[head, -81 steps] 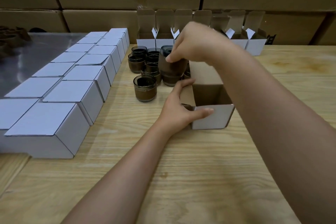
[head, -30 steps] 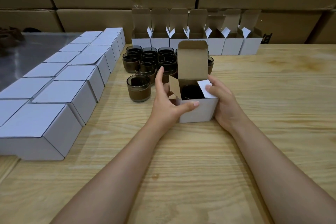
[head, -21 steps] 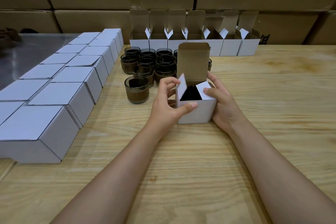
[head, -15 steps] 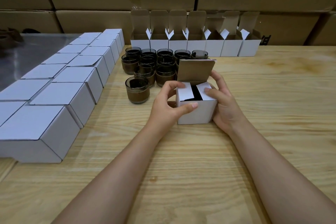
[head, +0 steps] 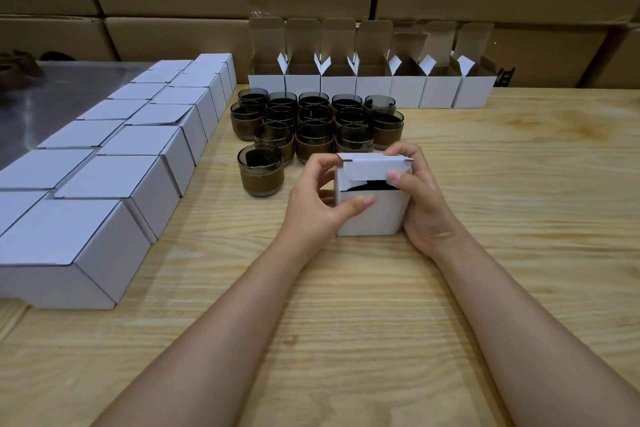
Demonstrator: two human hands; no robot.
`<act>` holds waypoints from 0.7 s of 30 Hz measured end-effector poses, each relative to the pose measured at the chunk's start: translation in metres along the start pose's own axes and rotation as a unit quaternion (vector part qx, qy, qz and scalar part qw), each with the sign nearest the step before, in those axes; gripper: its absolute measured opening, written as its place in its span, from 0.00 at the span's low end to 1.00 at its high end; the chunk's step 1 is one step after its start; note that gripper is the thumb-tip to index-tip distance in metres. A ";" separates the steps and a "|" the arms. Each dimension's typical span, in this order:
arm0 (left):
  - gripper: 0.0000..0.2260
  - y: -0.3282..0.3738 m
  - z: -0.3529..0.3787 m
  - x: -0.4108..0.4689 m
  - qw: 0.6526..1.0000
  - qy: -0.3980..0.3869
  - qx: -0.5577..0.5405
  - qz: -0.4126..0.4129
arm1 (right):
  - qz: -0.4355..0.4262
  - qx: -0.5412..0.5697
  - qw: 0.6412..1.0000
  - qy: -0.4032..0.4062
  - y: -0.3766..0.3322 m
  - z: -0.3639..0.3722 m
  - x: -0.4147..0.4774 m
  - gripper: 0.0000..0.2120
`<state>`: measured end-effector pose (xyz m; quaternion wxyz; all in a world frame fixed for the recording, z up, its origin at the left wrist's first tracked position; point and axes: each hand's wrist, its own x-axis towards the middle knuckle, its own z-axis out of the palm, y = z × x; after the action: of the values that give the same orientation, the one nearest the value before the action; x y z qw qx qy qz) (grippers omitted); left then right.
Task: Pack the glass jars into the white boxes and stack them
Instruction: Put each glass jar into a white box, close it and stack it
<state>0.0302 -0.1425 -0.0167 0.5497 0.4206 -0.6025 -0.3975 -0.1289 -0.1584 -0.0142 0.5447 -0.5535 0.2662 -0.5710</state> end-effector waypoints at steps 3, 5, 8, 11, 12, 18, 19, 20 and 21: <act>0.27 -0.002 0.001 0.000 1.000 0.018 -0.005 -0.003 | 0.002 -0.011 1.000 -0.007 0.000 -0.001 0.000 0.11; 0.27 -0.004 0.001 0.001 1.000 0.018 -0.006 -0.002 | -0.001 -0.009 1.000 -0.014 0.001 -0.003 0.000 0.11; 0.28 -0.006 0.001 0.002 1.000 0.010 -0.011 0.002 | -0.006 -0.010 1.000 -0.020 0.002 -0.005 0.000 0.11; 0.28 -0.006 0.000 0.001 1.000 0.003 -0.012 0.008 | -0.010 -0.030 0.999 -0.017 0.002 -0.005 -0.001 0.11; 0.29 -0.006 0.000 0.001 1.000 0.001 -0.014 0.010 | -0.009 -0.036 0.999 -0.015 0.002 -0.004 -0.001 0.12; 0.28 -0.001 -0.001 0.000 0.999 -0.017 -0.013 0.025 | 0.001 -0.046 0.999 -0.021 -0.001 -0.002 -0.003 0.14; 0.27 -0.001 -0.001 0.000 0.999 -0.020 -0.015 0.029 | 0.007 -0.042 0.999 -0.022 -0.002 -0.002 -0.003 0.13; 0.27 -0.001 -0.001 0.000 0.999 -0.024 -0.016 0.032 | 0.013 -0.035 0.999 -0.023 -0.002 -0.002 -0.003 0.13; 0.26 -0.001 -0.002 0.000 0.999 -0.029 -0.016 0.036 | 0.019 -0.026 0.999 -0.025 -0.003 -0.002 -0.003 0.11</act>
<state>0.0318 -0.1428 -0.0172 0.5524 0.3782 -0.6267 -0.3988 -0.1323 -0.1552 -0.0136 0.5469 -0.5766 0.2781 -0.5395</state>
